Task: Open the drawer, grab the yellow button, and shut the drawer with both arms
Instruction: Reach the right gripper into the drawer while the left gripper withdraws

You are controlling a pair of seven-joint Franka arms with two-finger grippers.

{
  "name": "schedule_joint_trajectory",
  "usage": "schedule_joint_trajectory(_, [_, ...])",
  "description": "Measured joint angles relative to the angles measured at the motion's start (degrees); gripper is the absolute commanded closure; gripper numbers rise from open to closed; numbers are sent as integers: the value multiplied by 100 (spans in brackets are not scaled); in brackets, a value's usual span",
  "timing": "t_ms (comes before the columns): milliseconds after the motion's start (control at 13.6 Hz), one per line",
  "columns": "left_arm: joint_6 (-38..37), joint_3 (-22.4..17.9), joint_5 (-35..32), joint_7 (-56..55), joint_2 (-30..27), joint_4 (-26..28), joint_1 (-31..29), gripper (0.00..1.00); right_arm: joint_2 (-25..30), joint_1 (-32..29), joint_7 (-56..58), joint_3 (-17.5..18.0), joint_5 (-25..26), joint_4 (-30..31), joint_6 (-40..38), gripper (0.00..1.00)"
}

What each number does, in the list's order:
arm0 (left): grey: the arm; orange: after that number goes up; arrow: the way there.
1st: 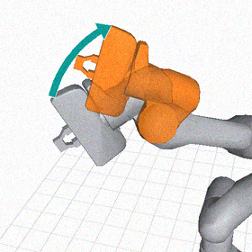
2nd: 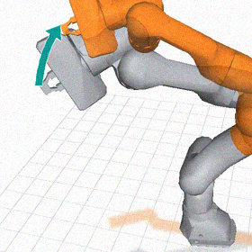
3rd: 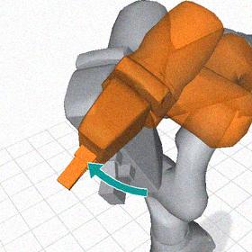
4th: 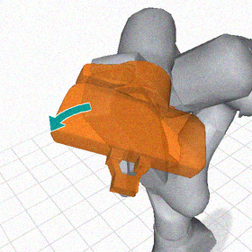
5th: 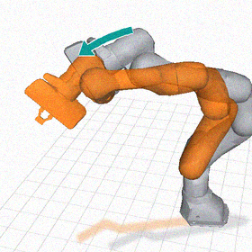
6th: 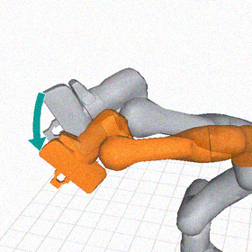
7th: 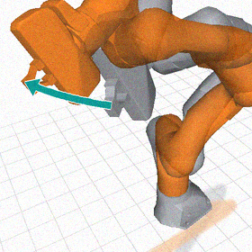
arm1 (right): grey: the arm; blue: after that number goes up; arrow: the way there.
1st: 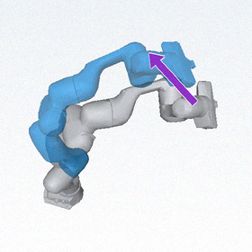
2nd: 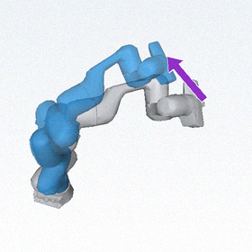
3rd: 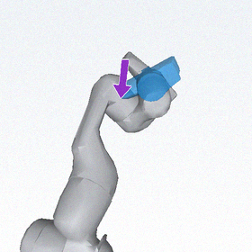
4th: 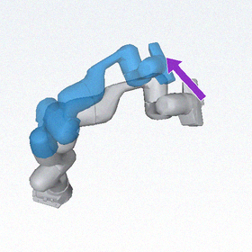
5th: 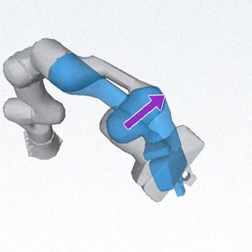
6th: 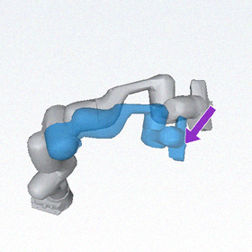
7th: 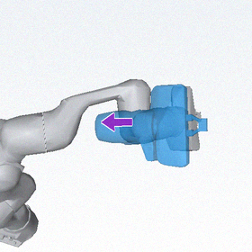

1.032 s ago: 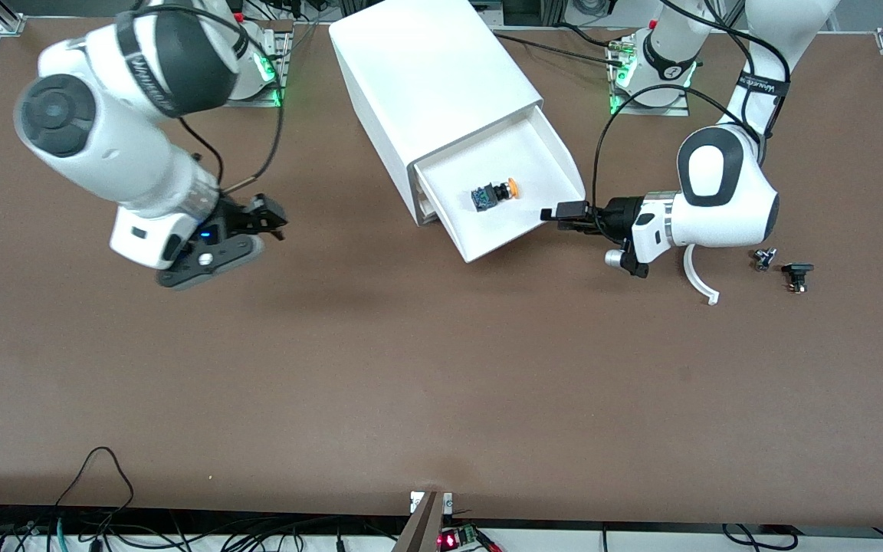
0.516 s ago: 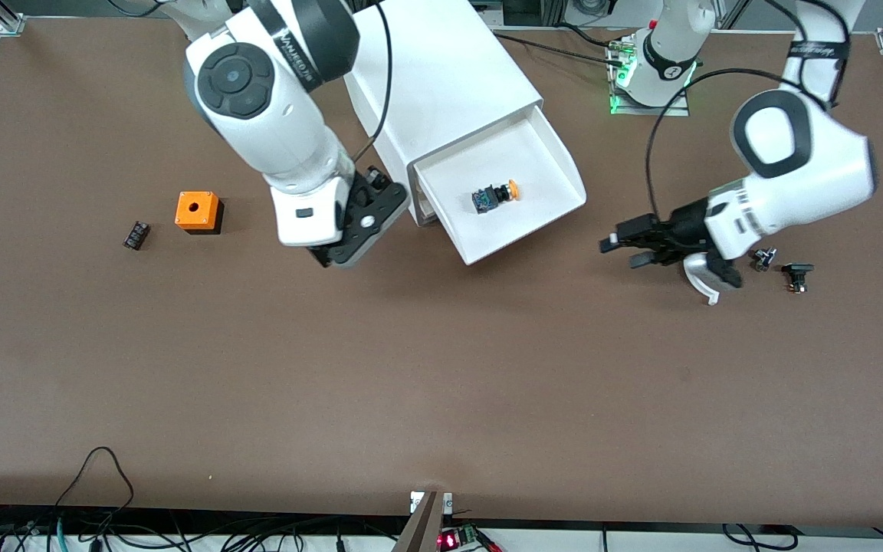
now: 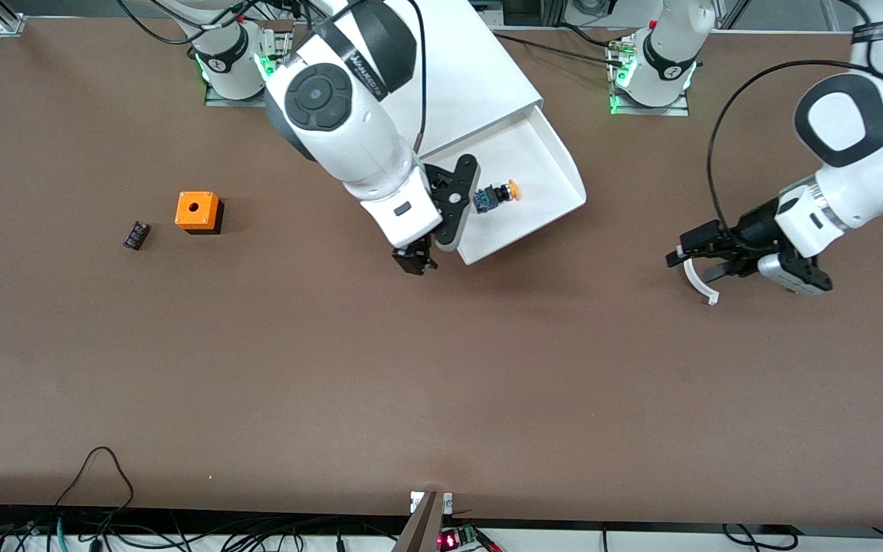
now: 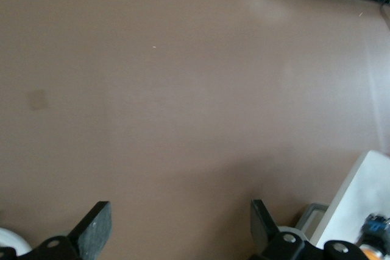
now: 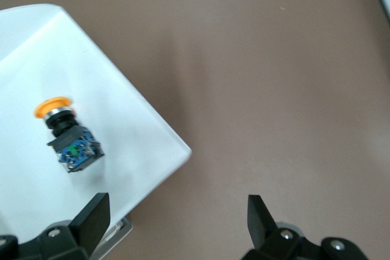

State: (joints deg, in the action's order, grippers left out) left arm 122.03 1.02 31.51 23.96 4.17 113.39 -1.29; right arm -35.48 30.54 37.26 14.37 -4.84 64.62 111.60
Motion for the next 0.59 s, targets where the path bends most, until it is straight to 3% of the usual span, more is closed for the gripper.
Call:
schedule_joint_trajectory(295, [-866, -164, -1293, -267, -103, -693, -21, 0, -22, 252, 1213, 8, 8, -18, -273, 0])
schedule_joint_trajectory(590, [-1381, -183, -2227, -1210, -273, -960, -28, 0, -182, 393, 1747, 8, 8, -19, -301, 0])
